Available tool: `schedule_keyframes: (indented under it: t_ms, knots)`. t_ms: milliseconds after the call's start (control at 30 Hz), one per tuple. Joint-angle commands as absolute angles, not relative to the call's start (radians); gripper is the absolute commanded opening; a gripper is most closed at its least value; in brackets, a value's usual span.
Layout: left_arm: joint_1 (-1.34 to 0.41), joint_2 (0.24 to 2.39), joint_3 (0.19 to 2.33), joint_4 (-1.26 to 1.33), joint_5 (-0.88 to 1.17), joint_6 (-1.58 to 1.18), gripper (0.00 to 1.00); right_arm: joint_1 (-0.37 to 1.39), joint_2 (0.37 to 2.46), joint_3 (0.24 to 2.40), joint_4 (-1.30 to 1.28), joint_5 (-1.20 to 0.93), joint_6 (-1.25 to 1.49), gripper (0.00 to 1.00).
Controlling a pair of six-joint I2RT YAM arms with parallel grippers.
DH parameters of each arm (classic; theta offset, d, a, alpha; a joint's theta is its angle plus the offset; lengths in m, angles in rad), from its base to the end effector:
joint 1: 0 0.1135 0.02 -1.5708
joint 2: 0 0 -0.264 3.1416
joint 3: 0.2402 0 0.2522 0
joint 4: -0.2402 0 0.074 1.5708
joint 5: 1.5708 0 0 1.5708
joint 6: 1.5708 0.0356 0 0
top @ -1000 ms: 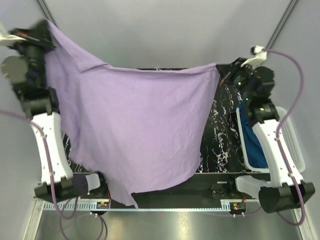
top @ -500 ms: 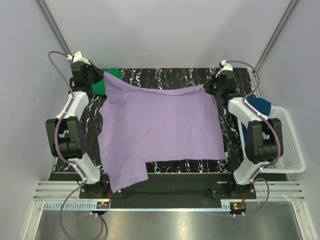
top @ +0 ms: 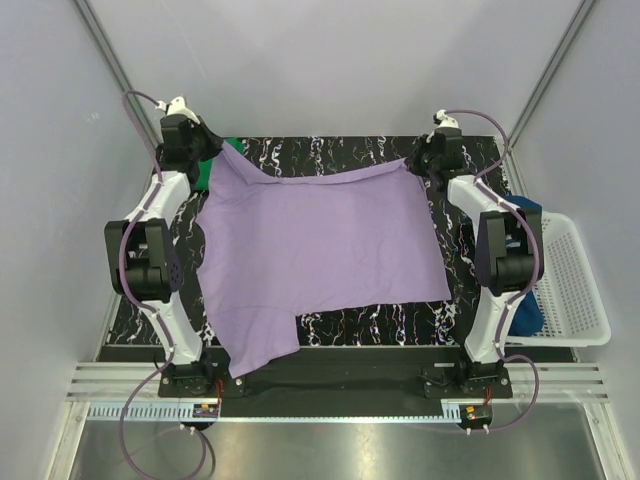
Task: Fold and stack the t-shirts
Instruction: Fold the tshirt
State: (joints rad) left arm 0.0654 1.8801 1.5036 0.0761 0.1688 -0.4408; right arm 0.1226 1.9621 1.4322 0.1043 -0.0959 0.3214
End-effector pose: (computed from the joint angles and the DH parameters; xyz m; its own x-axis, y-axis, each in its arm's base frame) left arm 0.4538 0.0237 0.2984 -0.3079 -0.4417 -0.8427 -0.0394 0.8909 -0.4525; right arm 0.4582 0.0599 0.2403 -0.4546 0.2608 -0.8517 -0.0682 0.9432 0.3252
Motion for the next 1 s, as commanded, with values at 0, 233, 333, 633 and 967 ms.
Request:
schedule_keyframes:
  t_ms: [0, 233, 333, 633, 967]
  knots:
    - [0.057, 1.836, 1.554, 0.061, 0.13, -0.431, 0.0, 0.086, 1.957, 1.517, 0.036, -0.083, 0.344, 0.0]
    - [0.048, 1.7, 1.525, -0.165, 0.069, -0.471, 0.0, 0.055, 1.991, 1.684, -0.292, -0.167, 0.38, 0.0]
    - [0.048, 1.623, 1.485, -0.261, 0.035, -0.486, 0.0, 0.055, 1.991, 1.738, -0.385, -0.166, 0.387, 0.0]
    - [0.046, 1.442, 1.362, -0.448, 0.029, -0.543, 0.0, 0.048, 2.056, 1.879, -0.773, -0.221, 0.403, 0.0]
    - [0.046, 1.286, 1.233, -0.587, 0.005, -0.528, 0.0, 0.043, 1.964, 1.79, -0.857, -0.184, 0.407, 0.0]
